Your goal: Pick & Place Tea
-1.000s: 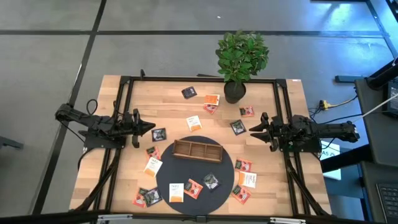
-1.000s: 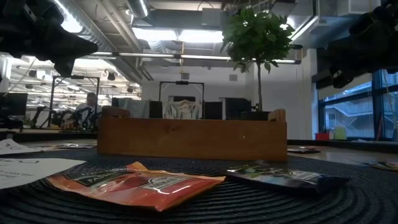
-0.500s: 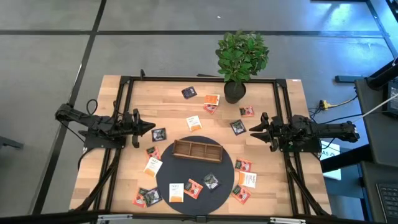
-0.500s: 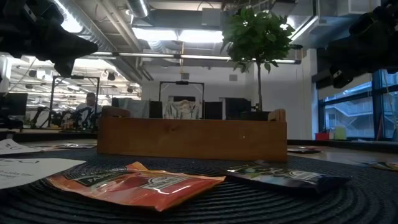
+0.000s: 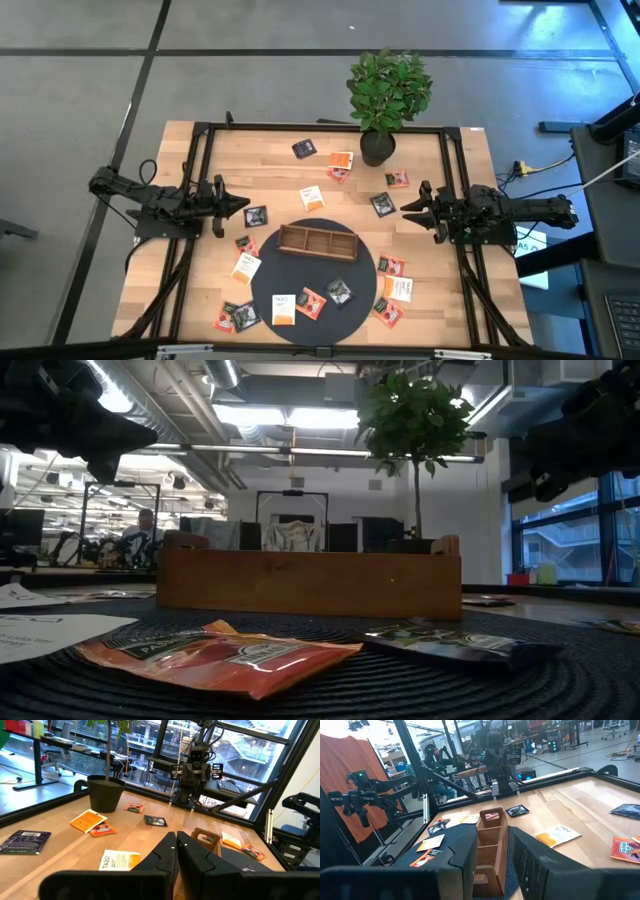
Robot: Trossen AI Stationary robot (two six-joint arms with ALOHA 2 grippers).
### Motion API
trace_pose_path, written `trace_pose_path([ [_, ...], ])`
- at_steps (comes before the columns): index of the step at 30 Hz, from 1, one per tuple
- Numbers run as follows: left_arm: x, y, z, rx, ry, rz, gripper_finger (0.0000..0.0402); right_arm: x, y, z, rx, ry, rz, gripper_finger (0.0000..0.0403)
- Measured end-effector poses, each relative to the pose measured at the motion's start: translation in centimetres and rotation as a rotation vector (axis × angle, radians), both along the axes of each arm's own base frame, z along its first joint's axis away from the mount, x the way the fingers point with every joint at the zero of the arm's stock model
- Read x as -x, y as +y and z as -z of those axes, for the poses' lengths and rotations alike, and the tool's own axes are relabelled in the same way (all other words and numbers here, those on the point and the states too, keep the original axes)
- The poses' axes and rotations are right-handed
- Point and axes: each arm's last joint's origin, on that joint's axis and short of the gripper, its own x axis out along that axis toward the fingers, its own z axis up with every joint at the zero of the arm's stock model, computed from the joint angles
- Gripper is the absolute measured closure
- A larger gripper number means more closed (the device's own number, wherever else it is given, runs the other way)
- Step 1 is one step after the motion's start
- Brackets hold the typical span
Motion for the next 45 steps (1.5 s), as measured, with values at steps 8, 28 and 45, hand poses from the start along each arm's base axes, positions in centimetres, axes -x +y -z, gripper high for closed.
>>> trace_pose_path([
  [8, 0.00, 0.00, 0.00, 0.000, 0.000, 0.000, 0.0391, 0.00, 0.00, 0.00, 0.001, 0.000, 0.000, 0.0286],
  [28, 0.00, 0.00, 0.00, 0.000, 0.000, -0.001, 0.0390, 0.00, 0.00, -0.01, -0.026, 0.002, -0.001, 0.0286],
  [45, 0.00, 0.00, 0.01, 0.000, 0.000, -0.001, 0.0389, 0.03, 0.19, -0.12, -0.025, -0.009, -0.064, 0.0286],
])
